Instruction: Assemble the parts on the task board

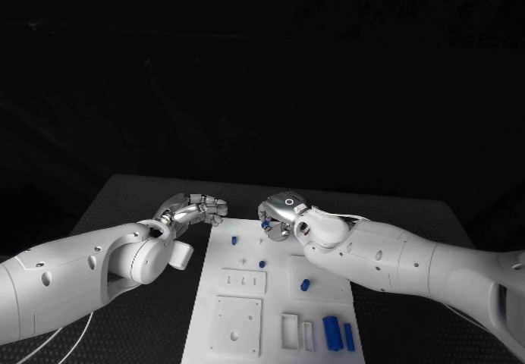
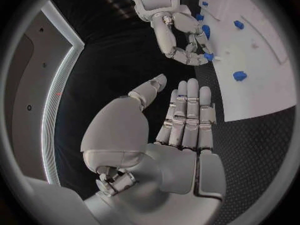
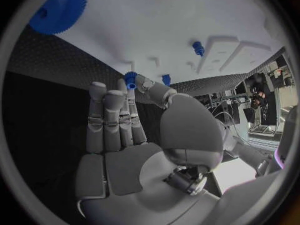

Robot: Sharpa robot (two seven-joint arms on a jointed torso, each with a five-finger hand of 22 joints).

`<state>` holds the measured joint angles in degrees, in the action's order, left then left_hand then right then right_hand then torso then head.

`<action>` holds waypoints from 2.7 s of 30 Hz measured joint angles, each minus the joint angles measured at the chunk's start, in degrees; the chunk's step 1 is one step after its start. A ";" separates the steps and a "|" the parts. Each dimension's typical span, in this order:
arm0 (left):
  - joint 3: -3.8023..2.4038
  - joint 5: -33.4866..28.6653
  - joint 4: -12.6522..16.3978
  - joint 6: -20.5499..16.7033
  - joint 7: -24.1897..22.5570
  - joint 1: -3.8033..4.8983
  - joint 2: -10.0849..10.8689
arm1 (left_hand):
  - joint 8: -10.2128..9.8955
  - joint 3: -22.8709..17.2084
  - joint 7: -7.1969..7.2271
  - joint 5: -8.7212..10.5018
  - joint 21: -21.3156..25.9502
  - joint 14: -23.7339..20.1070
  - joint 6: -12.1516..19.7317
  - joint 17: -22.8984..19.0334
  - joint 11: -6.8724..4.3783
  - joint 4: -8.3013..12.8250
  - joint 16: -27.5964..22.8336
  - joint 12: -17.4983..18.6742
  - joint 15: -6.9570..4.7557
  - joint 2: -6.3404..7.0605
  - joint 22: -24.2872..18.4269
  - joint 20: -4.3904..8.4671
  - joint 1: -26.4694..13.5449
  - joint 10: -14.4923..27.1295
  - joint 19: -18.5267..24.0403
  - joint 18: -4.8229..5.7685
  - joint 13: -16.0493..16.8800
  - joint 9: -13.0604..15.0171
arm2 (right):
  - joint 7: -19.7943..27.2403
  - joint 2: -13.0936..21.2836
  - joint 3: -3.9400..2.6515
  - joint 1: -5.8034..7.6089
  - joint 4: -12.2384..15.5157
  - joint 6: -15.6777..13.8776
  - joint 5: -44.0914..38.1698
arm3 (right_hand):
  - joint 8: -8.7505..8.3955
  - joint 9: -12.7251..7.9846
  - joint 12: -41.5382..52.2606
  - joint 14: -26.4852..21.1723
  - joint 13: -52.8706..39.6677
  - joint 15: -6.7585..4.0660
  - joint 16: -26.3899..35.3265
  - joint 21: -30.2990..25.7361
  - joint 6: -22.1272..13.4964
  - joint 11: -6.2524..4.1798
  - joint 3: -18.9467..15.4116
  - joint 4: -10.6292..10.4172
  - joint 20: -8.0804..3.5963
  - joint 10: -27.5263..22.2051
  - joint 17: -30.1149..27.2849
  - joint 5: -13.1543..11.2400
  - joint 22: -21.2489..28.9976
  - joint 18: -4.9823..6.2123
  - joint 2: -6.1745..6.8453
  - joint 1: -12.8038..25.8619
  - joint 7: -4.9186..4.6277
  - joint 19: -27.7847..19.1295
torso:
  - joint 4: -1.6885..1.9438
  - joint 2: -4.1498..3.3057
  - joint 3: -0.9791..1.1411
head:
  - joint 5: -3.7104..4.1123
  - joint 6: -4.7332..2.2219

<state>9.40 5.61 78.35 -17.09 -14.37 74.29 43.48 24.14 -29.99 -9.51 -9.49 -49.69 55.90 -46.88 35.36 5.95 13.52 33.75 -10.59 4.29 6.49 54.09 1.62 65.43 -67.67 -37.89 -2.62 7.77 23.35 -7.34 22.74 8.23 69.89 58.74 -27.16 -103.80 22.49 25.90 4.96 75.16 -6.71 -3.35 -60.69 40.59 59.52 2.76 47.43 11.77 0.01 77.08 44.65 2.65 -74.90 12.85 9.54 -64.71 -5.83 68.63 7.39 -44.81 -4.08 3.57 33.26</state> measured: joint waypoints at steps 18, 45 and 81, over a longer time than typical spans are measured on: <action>0.00 0.03 0.20 -0.01 0.20 0.56 0.06 | 0.00 0.00 0.00 0.00 0.00 0.00 0.00 -0.05 0.00 0.00 0.00 0.22 0.00 0.00 -0.01 0.00 0.00 0.00 0.00 0.00 0.00 0.00 | -0.04 -0.83 -0.01 -0.28 -0.58 0.20 -0.19 | -0.12 0.04 -0.11 -0.14 0.02 -0.15 0.00 0.21 -0.09 -0.01 0.01 -0.01 -0.23 -0.02 0.00 -0.01 -0.02 -0.08 0.29 0.29 -0.08 0.02 | 0.00 -0.24 -0.09 | -0.79 0.62; 0.00 0.12 0.14 -0.02 0.52 0.60 -0.21 | 0.00 0.00 0.00 0.00 0.00 0.00 0.00 -0.10 0.00 0.00 0.00 0.22 0.00 0.23 0.02 0.00 -0.23 0.00 0.00 0.01 0.00 0.00 | 0.01 -1.86 -0.01 -0.76 -2.26 0.84 0.46 | 0.05 0.04 -0.21 -0.13 0.00 -0.13 -0.23 0.52 0.02 -0.17 0.16 -0.16 -0.33 -0.20 -0.22 -0.23 -0.03 -0.21 0.27 0.27 0.04 -0.30 | -0.09 -0.27 -0.21 | -0.94 0.92; 0.01 -0.16 -2.02 0.17 0.24 0.83 0.48 | -0.21 0.00 0.00 0.24 0.00 0.00 0.00 -0.16 0.21 0.00 0.19 0.44 0.00 0.34 0.05 0.00 -0.73 0.21 0.00 0.03 0.00 0.00 | 3.25 14.10 -2.53 2.07 10.62 -1.89 10.17 | -3.58 -1.46 3.75 -1.49 -0.37 1.99 -0.94 1.33 -8.35 1.90 -8.28 0.41 1.10 -6.37 -1.78 0.62 -0.05 -0.51 5.83 -0.47 -3.05 -4.01 | -1.09 -0.16 0.18 | -0.51 -0.47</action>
<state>9.42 5.45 76.32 -16.92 -14.13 75.13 43.96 23.92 -29.99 -9.51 -9.25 -49.69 55.90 -46.88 35.20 6.16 13.52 33.94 -10.15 4.29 6.82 54.14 1.62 64.70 -67.46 -37.89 -2.59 7.77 23.35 -4.09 36.84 5.70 71.96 69.36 -29.05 -93.63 18.91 24.44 8.71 73.67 -7.08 -1.37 -61.64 41.93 51.17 4.66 39.15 12.18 1.11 70.72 42.87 3.28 -74.96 12.33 15.38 -65.18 -8.88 64.62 6.30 -44.97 -3.90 3.06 32.78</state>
